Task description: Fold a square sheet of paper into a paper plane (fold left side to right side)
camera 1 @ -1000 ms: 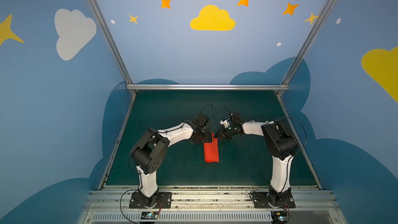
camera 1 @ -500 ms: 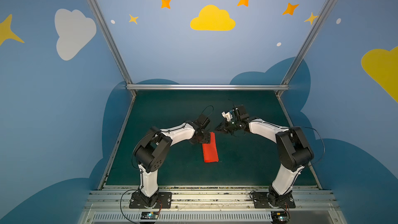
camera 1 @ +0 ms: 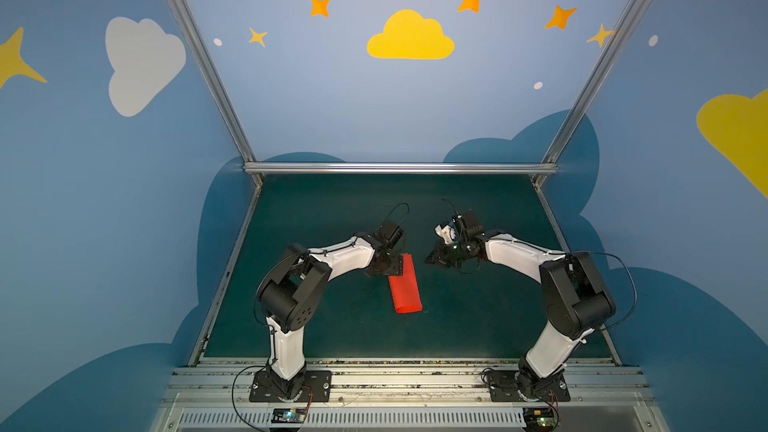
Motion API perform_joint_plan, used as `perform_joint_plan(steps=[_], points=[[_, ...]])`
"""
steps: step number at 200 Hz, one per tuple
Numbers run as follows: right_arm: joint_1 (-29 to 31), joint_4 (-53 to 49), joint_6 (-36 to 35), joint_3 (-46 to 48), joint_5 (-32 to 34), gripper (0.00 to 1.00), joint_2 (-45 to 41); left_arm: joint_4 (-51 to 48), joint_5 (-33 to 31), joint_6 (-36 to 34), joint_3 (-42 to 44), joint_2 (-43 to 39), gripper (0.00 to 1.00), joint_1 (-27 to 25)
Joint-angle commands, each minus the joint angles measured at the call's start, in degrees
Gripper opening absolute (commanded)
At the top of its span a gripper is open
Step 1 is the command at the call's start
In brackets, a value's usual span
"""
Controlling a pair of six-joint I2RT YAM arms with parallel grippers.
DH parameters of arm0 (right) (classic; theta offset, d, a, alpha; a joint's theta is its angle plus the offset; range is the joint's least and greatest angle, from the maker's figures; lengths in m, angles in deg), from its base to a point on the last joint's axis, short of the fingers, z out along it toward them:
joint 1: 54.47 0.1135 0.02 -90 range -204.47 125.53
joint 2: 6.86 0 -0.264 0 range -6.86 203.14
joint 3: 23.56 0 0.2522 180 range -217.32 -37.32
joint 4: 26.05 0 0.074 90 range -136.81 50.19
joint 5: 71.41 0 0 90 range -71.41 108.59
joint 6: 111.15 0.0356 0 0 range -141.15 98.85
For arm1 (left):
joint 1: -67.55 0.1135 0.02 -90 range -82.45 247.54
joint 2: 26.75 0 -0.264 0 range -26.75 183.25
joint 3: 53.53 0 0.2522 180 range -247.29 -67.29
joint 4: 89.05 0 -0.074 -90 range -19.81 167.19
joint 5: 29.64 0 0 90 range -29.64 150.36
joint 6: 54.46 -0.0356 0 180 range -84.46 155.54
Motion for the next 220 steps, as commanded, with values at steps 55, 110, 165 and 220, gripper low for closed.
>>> perform_joint_plan(steps=[55,110,165,220], points=[[4.7,5.5,2.1,9.3,-0.4,0.0,-0.7,0.6,0.5,-3.6,2.6,-1.3,0.77,0.0],[6.3,5.6,2.3,9.4,1.5,0.0,-1.9,0.6,-0.5,-4.4,2.7,-1.1,0.77,-0.1],[7.0,2.8,-0.8,3.7,1.7,0.0,0.6,0.5,-1.0,-4.2,2.3,-0.2,0.76,-0.1],[8.6,2.7,-1.8,-0.5,0.4,0.0,6.1,0.5,-0.7,-3.8,2.3,0.3,0.76,-0.1]])
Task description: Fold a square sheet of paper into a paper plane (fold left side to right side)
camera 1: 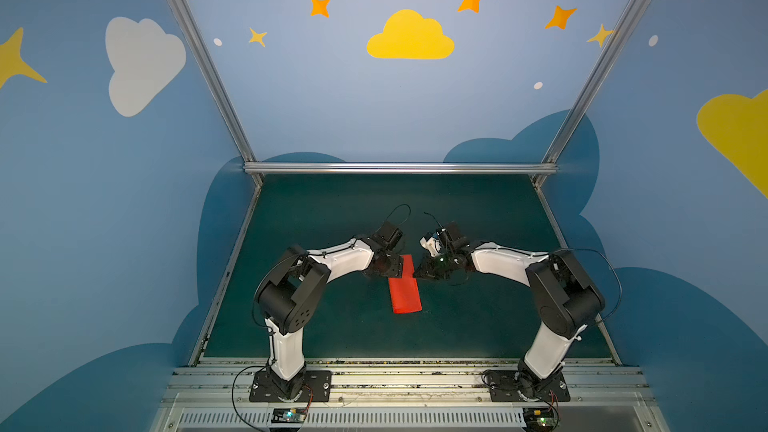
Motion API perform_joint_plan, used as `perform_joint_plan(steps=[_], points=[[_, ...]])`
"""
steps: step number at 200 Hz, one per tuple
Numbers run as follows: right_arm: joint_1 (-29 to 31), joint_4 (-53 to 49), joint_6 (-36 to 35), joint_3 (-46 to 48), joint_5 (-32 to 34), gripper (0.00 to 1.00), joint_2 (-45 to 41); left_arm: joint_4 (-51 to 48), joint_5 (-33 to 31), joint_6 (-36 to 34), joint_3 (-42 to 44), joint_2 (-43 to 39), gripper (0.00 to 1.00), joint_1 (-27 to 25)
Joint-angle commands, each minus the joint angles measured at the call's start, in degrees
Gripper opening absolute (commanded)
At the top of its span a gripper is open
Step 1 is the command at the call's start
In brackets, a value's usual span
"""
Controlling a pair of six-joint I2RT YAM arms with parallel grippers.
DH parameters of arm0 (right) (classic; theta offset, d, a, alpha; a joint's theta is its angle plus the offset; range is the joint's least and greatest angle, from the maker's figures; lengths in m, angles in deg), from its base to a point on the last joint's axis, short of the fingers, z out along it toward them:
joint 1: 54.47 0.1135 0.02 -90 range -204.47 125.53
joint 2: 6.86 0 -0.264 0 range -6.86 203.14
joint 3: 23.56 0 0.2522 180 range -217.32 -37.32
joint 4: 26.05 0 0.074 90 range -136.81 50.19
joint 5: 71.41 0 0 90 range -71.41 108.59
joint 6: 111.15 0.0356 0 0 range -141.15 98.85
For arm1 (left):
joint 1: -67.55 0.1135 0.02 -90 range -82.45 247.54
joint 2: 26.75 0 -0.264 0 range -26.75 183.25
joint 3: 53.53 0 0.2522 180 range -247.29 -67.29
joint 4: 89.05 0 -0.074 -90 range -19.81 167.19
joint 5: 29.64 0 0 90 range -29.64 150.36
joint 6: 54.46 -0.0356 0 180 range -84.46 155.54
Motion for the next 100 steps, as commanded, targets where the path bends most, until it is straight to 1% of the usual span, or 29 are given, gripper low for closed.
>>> perform_joint_plan(steps=[1,32,65,83,100], points=[[1.0,-1.5,-1.4,-1.5,-0.6,0.0,2.9,-1.1,-0.5,-0.1,0.7,1.1,0.76,0.0],[1.4,-1.4,-1.7,-2.0,-0.9,0.0,5.3,-1.2,-0.5,0.1,0.9,1.1,0.76,-0.1],[1.2,-1.5,-1.7,-1.2,0.3,0.0,6.0,-2.1,0.1,-0.2,0.6,0.3,0.77,0.0],[1.1,-0.9,-1.2,-0.9,0.2,0.0,6.0,-3.2,1.8,-0.2,0.6,-1.6,0.77,0.4],[1.1,-0.6,-0.9,-0.6,0.3,0.0,6.1,-2.8,5.4,0.7,2.3,-4.3,0.78,1.5]])
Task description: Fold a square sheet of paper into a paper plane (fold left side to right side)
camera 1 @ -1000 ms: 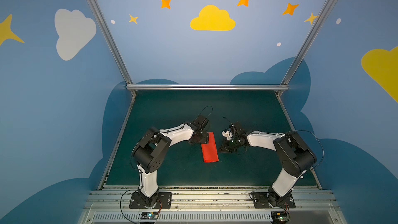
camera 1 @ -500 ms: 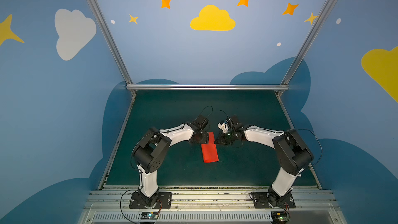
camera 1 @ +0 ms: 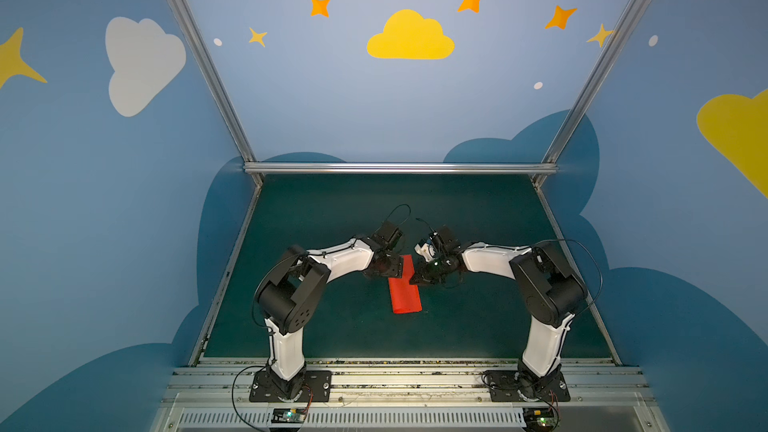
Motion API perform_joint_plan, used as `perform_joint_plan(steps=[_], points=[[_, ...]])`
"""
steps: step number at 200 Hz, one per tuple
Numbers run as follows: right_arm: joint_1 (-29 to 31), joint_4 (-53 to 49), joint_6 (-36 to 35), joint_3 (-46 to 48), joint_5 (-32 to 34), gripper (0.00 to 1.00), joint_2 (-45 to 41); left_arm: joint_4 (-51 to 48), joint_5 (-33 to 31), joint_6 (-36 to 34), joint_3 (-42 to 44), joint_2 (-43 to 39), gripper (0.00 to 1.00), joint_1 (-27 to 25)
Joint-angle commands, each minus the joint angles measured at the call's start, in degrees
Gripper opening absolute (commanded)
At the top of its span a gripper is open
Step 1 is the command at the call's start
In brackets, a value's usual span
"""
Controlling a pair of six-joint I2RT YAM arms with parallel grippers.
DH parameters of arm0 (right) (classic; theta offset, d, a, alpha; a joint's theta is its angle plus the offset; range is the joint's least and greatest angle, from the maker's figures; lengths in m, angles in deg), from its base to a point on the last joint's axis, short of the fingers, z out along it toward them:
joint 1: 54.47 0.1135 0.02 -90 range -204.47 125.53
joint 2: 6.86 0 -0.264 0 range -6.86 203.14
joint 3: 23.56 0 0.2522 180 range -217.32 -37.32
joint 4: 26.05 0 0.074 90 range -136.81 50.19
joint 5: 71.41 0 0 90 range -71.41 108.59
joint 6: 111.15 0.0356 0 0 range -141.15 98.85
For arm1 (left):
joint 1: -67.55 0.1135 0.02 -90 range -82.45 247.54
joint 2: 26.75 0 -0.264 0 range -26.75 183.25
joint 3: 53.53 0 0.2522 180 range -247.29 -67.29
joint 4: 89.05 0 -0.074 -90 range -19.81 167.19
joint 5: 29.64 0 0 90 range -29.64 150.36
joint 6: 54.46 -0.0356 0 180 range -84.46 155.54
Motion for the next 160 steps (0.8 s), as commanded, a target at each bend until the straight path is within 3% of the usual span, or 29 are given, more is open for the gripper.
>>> perform_joint_plan(steps=[1,70,118,160], points=[[0.1,-0.5,-0.1,0.4,0.9,0.0,1.2,-2.2,4.2,0.7,2.3,-4.0,0.78,1.2],[-0.2,-0.2,0.2,0.9,1.0,0.0,1.4,7.7,15.6,8.6,12.5,-11.6,0.74,2.6],[-0.2,-0.6,0.4,0.2,0.5,0.0,1.6,10.1,16.1,9.8,13.8,-10.1,0.56,2.7],[-0.3,-1.2,1.1,-1.4,-1.0,0.0,0.5,10.3,15.1,9.4,13.5,-8.6,0.5,2.7]])
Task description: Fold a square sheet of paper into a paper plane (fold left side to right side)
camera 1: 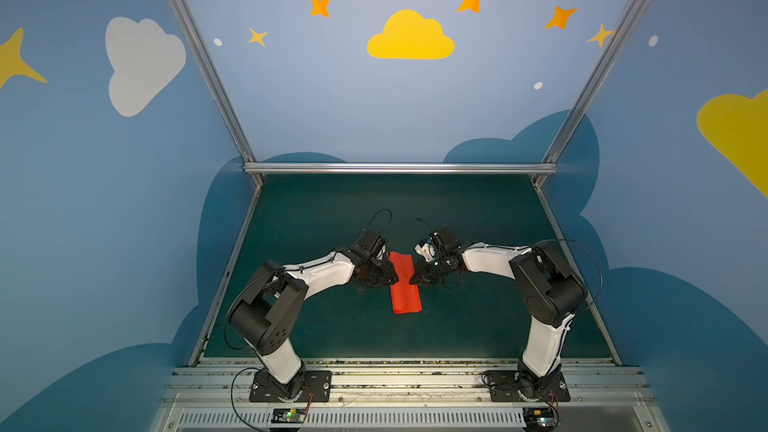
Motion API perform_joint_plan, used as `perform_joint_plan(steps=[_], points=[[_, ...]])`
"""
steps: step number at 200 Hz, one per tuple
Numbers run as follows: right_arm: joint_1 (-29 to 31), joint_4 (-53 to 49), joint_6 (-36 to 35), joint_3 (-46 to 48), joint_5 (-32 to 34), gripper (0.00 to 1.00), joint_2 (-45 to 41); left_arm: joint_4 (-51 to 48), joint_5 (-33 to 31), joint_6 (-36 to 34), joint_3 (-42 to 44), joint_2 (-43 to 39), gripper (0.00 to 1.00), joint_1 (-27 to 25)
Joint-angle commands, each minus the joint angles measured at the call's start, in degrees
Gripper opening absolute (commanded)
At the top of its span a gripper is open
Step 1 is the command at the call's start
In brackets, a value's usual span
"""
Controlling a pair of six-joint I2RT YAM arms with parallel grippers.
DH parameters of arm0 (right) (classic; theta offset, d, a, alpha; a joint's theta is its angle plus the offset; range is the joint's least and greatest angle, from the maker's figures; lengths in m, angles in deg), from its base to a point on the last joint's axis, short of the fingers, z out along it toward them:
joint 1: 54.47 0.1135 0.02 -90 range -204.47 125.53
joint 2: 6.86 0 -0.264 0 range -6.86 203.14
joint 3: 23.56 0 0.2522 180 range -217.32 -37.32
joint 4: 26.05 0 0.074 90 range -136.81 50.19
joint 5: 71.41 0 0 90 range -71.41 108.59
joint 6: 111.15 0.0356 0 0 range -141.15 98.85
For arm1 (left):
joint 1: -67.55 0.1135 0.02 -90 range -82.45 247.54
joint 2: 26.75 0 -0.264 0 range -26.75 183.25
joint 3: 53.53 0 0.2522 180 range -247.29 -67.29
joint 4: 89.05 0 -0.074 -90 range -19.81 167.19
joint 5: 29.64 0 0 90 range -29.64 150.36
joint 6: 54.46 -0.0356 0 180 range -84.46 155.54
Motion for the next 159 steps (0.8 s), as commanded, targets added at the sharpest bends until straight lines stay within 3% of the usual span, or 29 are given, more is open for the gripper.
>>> perform_joint_plan(steps=[1,17,46,80,118,159], points=[[-0.2,-1.3,0.4,-1.5,-0.6,0.0,0.5,0.6,-0.4,0.0,-0.2,1.6,0.5,0.2],[-0.5,-2.4,0.6,-2.9,-1.1,0.0,-1.1,0.4,-0.7,-0.3,-0.1,2.0,0.5,0.2],[-1.2,-4.2,1.0,-4.3,-0.4,0.11,-4.6,0.0,-1.2,-0.5,-0.3,2.3,0.49,0.2],[-3.3,-4.5,1.5,-3.3,0.6,0.12,-6.5,-0.1,-1.6,-0.5,-0.5,2.5,0.5,0.2],[-5.4,-2.2,2.7,0.1,0.3,0.1,-5.9,-0.4,-2.1,-0.4,-1.1,2.5,0.5,0.2],[-5.5,0.4,3.1,2.7,-0.6,0.0,-3.9,-1.1,-2.6,0.0,-2.0,3.3,0.5,0.1]])
